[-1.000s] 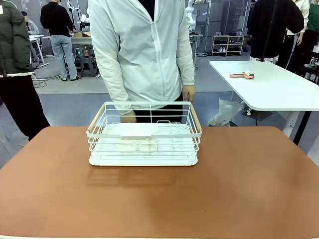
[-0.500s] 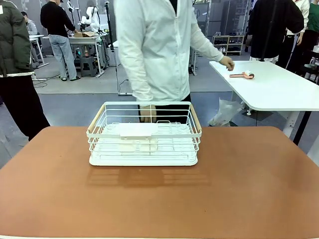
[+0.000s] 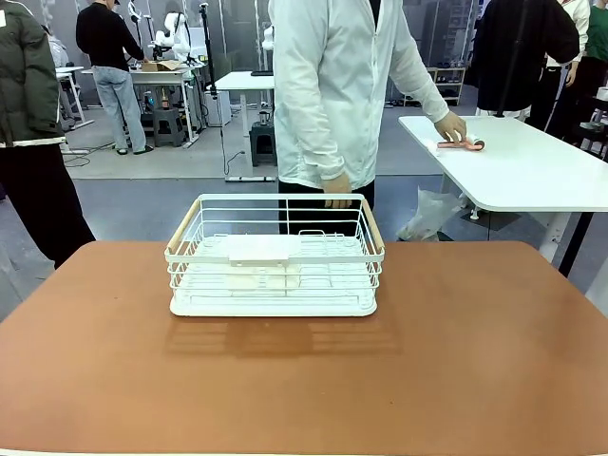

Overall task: Clean the table.
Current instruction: Pick up the Lint Roller when the human hands it over.

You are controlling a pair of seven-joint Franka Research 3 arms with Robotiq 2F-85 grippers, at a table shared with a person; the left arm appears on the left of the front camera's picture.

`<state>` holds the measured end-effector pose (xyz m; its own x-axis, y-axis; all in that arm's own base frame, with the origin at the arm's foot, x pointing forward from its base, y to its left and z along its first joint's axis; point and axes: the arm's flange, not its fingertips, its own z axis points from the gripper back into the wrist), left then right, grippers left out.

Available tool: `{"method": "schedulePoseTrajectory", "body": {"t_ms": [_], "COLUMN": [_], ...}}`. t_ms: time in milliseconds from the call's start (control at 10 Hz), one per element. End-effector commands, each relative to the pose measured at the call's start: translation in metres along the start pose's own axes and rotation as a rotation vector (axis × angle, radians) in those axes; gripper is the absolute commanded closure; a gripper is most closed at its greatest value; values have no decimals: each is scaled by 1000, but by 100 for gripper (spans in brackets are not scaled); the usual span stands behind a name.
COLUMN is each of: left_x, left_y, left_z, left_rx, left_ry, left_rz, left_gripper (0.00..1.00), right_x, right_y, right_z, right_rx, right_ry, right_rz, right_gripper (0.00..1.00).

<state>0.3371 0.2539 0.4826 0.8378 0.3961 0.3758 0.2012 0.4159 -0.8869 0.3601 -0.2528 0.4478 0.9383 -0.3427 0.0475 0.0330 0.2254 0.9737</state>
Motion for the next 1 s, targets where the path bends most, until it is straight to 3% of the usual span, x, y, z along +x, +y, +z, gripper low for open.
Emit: {"method": "schedulePoseTrajectory", "body": {"t_ms": [0, 900], "left_x": [-1, -1], "left_y": [0, 0], "left_z": [2, 2], "left_rx": [-6, -6], "left_ry": [-6, -6], "left_rz": [1, 1], "left_gripper": [0, 0], "right_x": [-1, -1], "right_y": [1, 1], "right_z": [2, 2], "right_rx": [-1, -1], "right_ry": [0, 0], "right_rz": [3, 3], "right_gripper": [0, 0]}}
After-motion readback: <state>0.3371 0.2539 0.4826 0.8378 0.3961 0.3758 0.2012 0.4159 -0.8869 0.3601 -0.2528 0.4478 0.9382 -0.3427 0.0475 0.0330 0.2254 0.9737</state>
